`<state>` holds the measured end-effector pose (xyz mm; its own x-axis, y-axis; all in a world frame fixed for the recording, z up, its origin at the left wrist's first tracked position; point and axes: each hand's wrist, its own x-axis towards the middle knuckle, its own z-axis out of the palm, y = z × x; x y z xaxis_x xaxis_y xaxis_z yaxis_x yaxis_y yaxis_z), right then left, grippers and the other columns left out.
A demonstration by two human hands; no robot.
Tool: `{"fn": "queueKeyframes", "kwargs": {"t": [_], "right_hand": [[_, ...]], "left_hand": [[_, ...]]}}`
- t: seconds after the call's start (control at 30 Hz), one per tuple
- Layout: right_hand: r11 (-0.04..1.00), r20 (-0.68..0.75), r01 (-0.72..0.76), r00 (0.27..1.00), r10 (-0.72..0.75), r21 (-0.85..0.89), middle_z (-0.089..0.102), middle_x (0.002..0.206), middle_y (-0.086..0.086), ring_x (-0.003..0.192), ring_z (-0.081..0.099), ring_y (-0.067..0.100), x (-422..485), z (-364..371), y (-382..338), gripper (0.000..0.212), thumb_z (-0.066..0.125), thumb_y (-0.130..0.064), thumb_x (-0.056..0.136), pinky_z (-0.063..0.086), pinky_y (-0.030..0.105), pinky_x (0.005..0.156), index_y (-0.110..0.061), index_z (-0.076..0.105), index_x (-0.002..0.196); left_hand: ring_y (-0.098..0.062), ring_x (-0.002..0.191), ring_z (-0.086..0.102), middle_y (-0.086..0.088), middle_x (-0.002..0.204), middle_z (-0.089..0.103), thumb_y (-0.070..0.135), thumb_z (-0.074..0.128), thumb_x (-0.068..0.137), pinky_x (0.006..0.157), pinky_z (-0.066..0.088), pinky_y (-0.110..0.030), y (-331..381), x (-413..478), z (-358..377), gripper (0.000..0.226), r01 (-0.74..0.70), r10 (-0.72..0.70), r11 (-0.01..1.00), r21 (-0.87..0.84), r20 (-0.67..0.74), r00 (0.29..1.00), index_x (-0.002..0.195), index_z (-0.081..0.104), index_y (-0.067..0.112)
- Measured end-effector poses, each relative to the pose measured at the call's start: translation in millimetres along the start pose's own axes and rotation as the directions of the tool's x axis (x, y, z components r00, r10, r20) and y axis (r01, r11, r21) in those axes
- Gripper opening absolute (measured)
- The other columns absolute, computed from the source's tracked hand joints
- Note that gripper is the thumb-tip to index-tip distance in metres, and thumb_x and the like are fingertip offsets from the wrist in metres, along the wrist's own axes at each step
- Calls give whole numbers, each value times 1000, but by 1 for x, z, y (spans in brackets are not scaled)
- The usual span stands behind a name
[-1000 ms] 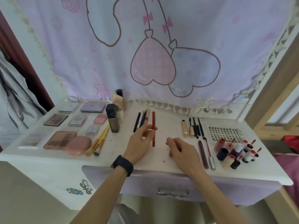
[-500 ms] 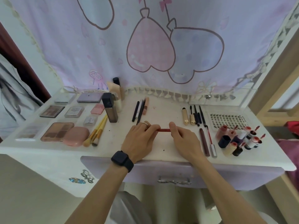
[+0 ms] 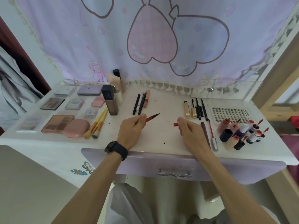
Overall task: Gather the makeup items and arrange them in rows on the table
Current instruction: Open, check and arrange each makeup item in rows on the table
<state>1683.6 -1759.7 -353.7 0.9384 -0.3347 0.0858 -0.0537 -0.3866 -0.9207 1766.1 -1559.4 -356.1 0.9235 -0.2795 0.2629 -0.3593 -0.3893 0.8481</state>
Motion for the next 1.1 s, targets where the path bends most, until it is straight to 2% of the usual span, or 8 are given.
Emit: {"fn": "queueKeyframes", "kwargs": {"t": [0.2, 0.3, 0.4, 0.57, 0.73, 0.8, 0.93, 1.1], "right_hand": [[997, 3, 9, 1000, -9, 73, 50, 59, -18, 56, 39, 4, 2, 6, 2, 42, 39, -44, 107, 32, 32, 64, -22, 50, 73], [998, -6, 42, 999, -42, 46, 60, 69, -25, 63, 51, -3, 2, 5, 5, 28, 44, -39, 106, 38, 19, 65, -27, 59, 86], [996, -61, 86, 995, -84, 24, 66, 79, -23, 72, 59, 6, 1, 4, 7, 13, 52, -31, 104, 43, 13, 62, -35, 61, 94], [992, -92, 124, 988, -121, 26, 71, 94, -21, 68, 62, 31, -6, 5, 6, 12, 57, -23, 102, 54, 49, 63, -34, 58, 105], [973, -25, 182, 982, -187, -145, 70, 100, -22, 56, 58, -2, -11, 12, 7, 16, 48, -31, 106, 39, 18, 54, -44, 39, 109], [971, -25, 181, 982, -187, -156, 69, 106, -20, 57, 57, -9, -12, 13, 5, 15, 45, -32, 107, 38, 17, 56, -43, 36, 110], [988, -68, 154, 986, -154, -12, 68, 111, -24, 59, 67, 9, -20, 9, -1, 10, 44, -30, 107, 57, 32, 62, -39, 40, 106], [981, -128, 122, 986, -103, 149, 66, 111, -26, 62, 70, 17, -46, 3, 2, 11, 50, -28, 105, 51, 21, 53, -38, 50, 108]], "left_hand": [[-14, 62, 43, 0, 66, 53, 31, 40, 107, 63, 34, -32, 1, 2, 1, 43, 37, -40, 998, -52, -46, 998, 68, 55, 18], [-9, 60, 43, 0, 68, 54, 31, 40, 107, 60, 35, -27, -2, 5, 1, 37, 60, -66, 995, -85, -70, 995, 79, 60, 17], [-5, 54, 42, 7, 66, 54, 26, 44, 105, 57, 36, -25, -6, 8, 2, 22, 77, -85, 992, -95, -75, 994, 92, 59, 16], [-11, 55, 51, 1, 74, 64, 21, 47, 104, 57, 43, -28, -5, 11, 2, 8, 117, -128, 985, -129, -78, 989, 104, 55, 19], [-10, 51, 54, 2, 82, 70, 17, 47, 103, 54, 47, -23, 2, 9, 4, 12, 153, -163, 982, -113, -82, 983, 102, 52, 28], [-10, 54, 57, 2, 86, 71, 17, 48, 102, 55, 46, -19, 6, 10, 3, 10, 195, -205, 974, -116, -77, 976, 106, 52, 25], [-6, 62, 64, 9, 91, 73, 20, 47, 103, 60, 45, -17, 17, 9, 4, 9, 262, -265, 958, -113, -14, 964, 108, 53, 26], [-9, 75, 70, 5, 103, 69, 21, 52, 102, 62, 54, -19, 31, 3, 20, 8, 280, -264, 938, -204, 103, 959, 106, 57, 24]]}}
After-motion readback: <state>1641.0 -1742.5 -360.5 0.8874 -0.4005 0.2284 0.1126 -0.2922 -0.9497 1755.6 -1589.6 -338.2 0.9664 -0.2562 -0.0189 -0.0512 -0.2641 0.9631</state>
